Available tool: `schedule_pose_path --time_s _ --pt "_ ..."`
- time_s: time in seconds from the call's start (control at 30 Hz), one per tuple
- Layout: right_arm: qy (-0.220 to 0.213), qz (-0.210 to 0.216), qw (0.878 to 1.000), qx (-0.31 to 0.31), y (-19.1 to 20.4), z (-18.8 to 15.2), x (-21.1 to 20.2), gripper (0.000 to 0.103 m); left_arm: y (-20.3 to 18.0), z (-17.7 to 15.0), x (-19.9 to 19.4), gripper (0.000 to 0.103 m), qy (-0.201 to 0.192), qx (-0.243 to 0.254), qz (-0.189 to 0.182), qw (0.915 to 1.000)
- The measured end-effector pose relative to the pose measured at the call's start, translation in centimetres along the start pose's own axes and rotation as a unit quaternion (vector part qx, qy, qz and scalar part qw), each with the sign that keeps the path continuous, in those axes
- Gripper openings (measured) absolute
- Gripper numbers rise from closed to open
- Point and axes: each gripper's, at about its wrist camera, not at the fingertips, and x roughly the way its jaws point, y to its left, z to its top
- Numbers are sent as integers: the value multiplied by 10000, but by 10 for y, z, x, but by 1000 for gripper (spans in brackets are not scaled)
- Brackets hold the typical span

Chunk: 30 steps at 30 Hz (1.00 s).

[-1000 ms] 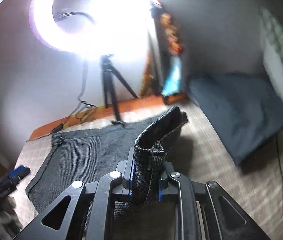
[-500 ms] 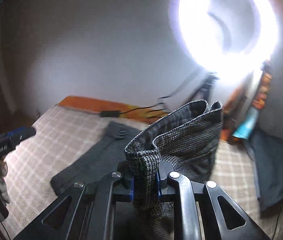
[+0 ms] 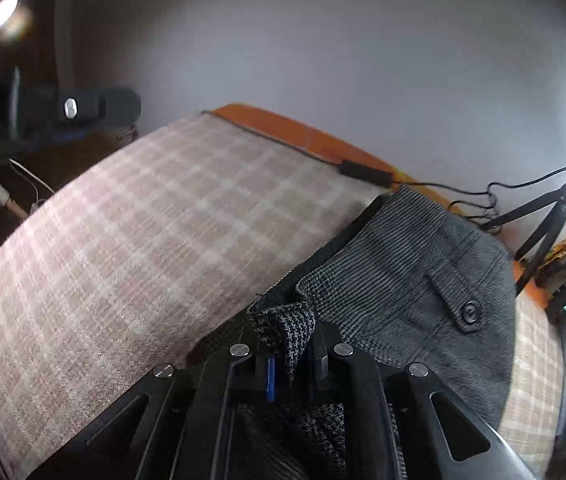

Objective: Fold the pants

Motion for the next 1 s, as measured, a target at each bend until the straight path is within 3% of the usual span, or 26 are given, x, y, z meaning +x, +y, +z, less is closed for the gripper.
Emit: schedule_pose_path --time_s 0.13,0.2,0.27,0.37,0.5,0.57,0.67,1.0 --pt "-23 287 9995 152 -13 -2 2 12 -5 -1 2 61 71 91 -40 9999" --pt "-41 586 9978 319 -17 0 -1 19 -8 -2 5 61 145 124 -137 9997" --pt "-169 1015 9931 566 -29 -1 -10 37 -11 -3 8 62 240 141 -251 9993" --pt "-401 1379 9853 926 -47 -7 -27 50 -17 -6 13 62 362 211 -323 9986" --pt "-626 1784 9695 1560 -83 -19 -46 57 -23 -9 21 66 580 74 -685 9959" --pt "-694 1828 9630 1855 -105 -30 -55 61 -28 -12 27 68 777 -4 -962 9923" --pt "-723 1734 9564 2235 -139 -49 -63 68 -38 -17 45 68 1211 -277 -1525 9805" --pt "-447 1781 9256 3311 -235 -104 -58 75 -64 -16 91 68 2016 -440 -2345 9500"
